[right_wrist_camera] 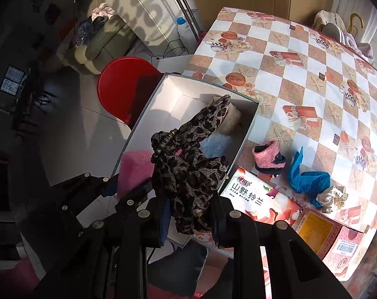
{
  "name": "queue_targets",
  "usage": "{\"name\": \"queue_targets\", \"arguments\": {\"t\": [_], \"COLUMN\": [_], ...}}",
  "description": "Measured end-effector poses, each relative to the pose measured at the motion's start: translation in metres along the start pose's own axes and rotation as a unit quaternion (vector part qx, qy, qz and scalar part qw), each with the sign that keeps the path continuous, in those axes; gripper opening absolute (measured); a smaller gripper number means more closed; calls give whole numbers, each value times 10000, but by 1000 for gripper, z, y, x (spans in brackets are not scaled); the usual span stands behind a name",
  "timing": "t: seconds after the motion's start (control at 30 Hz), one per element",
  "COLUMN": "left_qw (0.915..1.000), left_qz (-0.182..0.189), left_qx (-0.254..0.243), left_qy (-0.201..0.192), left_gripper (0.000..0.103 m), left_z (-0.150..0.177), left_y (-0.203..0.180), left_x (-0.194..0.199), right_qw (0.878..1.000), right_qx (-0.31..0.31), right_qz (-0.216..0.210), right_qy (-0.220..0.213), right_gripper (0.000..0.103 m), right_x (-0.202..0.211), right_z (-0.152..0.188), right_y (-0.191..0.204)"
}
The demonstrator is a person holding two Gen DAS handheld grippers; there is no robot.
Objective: Organize soft objects
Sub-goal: 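Lower the sponge and scrunchie into the box and open both grippers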
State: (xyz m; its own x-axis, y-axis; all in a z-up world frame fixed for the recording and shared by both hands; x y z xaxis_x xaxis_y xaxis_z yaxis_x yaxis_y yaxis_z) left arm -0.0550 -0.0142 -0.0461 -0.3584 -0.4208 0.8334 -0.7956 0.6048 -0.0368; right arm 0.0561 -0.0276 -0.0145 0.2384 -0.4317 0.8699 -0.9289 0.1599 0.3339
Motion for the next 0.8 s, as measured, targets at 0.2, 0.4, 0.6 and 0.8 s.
{"name": "queue_targets", "arguments": {"t": [0.2, 0.4, 0.6, 0.8], "left_qw": [10000, 10000, 10000, 10000], "left_qz": [2, 15, 10, -10], "left_qx": [-29, -75, -71, -31], "left_qy": [12, 20, 19, 28], "left_gripper": [22, 22, 22, 22], "left_z": [0, -1, -1, 0], "left_y": [-3, -5, -5, -3], "left_x": [-1, -2, -1, -2], "right_qw": [10000, 10000, 10000, 10000], "right_qx": [51, 9, -14, -10], "right_qz": [-23, -22, -42, -59], "right_qy": [40, 39, 45, 65], "right_gripper": [28, 28, 28, 28], "right_x": [-1, -2, -2, -3], "right_z": [2, 4, 5, 7], "right_y": [1, 1, 0, 1]}}
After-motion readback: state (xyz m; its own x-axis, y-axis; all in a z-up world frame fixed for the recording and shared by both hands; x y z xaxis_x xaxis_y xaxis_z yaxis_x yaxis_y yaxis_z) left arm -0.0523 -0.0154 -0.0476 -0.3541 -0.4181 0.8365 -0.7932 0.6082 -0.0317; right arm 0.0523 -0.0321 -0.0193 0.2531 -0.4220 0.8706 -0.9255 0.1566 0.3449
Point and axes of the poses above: each gripper's, at about its wrist camera, not at the fingertips, and x roughly against the way its jaws point, y to its left, z to its underside, the point moved 4 cm from there along -x, roughly the way its jaws point, and after that the axes turned 14 degrees about -y, right-handed, at the moved point
